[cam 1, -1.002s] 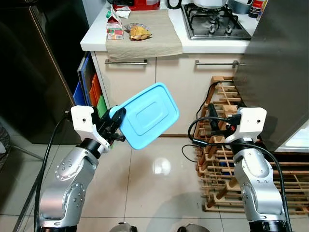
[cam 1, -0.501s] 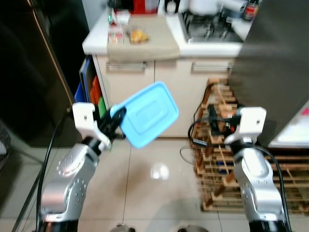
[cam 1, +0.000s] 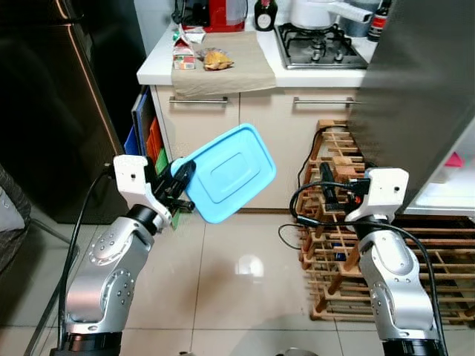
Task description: Restocking fridge
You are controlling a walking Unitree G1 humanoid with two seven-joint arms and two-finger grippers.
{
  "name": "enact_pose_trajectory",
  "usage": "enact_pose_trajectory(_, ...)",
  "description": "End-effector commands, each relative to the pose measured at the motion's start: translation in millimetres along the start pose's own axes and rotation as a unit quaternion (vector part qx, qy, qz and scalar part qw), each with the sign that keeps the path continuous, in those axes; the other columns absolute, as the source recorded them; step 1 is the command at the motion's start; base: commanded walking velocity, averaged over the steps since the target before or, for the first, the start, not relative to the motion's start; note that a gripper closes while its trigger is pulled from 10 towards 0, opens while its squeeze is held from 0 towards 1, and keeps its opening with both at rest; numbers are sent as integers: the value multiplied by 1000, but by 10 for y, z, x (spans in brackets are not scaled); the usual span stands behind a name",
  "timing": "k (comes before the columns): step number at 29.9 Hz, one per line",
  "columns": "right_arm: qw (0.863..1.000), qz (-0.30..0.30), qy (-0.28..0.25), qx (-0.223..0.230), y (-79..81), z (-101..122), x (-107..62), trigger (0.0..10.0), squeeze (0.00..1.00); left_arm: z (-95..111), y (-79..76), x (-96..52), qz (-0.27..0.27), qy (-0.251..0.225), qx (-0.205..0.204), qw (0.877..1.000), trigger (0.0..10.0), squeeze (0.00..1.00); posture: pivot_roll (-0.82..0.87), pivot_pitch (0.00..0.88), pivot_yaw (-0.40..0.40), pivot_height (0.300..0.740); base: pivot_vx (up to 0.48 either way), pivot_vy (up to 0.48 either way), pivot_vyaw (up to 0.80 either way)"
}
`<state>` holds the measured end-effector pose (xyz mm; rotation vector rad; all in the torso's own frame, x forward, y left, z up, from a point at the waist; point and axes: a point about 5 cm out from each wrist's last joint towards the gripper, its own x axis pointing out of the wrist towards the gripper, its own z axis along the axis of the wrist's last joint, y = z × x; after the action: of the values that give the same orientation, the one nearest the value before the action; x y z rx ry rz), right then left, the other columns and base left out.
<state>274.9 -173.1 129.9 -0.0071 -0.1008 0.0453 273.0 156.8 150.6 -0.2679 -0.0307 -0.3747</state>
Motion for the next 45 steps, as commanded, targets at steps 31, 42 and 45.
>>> enact_pose_trajectory(31,1000,-8,-5,-4,-70,1,23,10000,0,80,-57,140,-15,-15,3,1000,10000,0,-139,0,43,740,-132,-73,0)
enact_pose_trajectory(42,999,-37,-2,-15,-218,-6,-57,10000,0,39,-39,152,-21,-12,11,1000,10000,0,-150,0,46,740,251,-208,0)
enact_pose_trajectory(45,999,-40,2,-17,-236,-23,-80,10000,0,31,-30,154,-20,-12,11,1000,10000,0,-154,0,49,740,390,-276,0)
